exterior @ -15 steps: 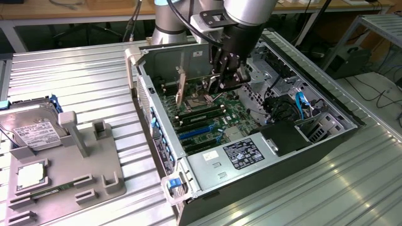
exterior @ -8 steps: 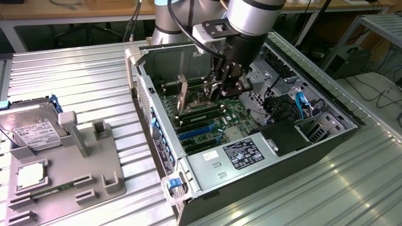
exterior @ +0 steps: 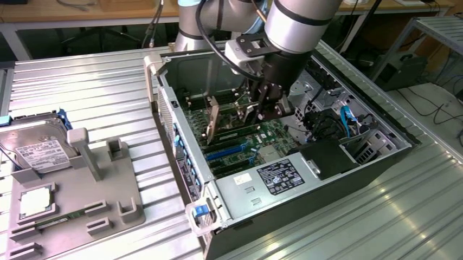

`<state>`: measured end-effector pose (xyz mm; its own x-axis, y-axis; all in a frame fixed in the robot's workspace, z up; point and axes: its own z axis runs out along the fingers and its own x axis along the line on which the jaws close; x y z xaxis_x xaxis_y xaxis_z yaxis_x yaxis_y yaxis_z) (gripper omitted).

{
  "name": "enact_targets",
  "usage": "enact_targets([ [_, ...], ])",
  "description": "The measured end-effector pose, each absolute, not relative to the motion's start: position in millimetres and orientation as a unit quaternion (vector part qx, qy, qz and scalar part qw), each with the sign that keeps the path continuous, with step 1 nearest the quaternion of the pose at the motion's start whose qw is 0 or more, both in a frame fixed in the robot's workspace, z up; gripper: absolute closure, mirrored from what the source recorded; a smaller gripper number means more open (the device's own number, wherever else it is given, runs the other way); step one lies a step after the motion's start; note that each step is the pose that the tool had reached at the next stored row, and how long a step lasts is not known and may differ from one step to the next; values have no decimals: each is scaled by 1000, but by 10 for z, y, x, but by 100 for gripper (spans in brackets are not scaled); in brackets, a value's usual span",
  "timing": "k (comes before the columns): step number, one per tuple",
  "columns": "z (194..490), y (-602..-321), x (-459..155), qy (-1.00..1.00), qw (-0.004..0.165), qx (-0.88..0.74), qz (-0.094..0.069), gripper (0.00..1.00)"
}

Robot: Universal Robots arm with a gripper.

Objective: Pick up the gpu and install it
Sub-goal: 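Insert the gpu into the slot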

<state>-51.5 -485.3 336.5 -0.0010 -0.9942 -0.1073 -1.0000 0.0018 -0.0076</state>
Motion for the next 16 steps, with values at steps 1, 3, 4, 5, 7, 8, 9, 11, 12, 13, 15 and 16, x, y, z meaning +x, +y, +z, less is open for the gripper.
enact_targets([
  [1, 3357, -4855, -517, 707, 41, -706, 35, 72],
  [3, 3343, -4856, -528, 707, 41, -706, 35, 72],
  [4, 3336, -4856, -536, 707, 41, -706, 35, 72],
  [5, 3332, -4856, -545, 707, 41, -706, 35, 72],
  [7, 3322, -4856, -572, 707, 41, -706, 35, 72],
  [8, 3318, -4856, -586, 707, 41, -706, 35, 72],
  [9, 3313, -4856, -596, 707, 41, -706, 35, 72],
  [11, 3304, -4856, -612, 707, 41, -706, 35, 72],
  [12, 3299, -4856, -614, 707, 41, -706, 35, 72],
  [13, 3295, -4856, -614, 707, 41, -706, 35, 72],
  [15, 3286, -4856, -615, 707, 41, -705, 35, 72],
  [16, 3279, -4856, -616, 707, 40, -705, 36, 72],
])
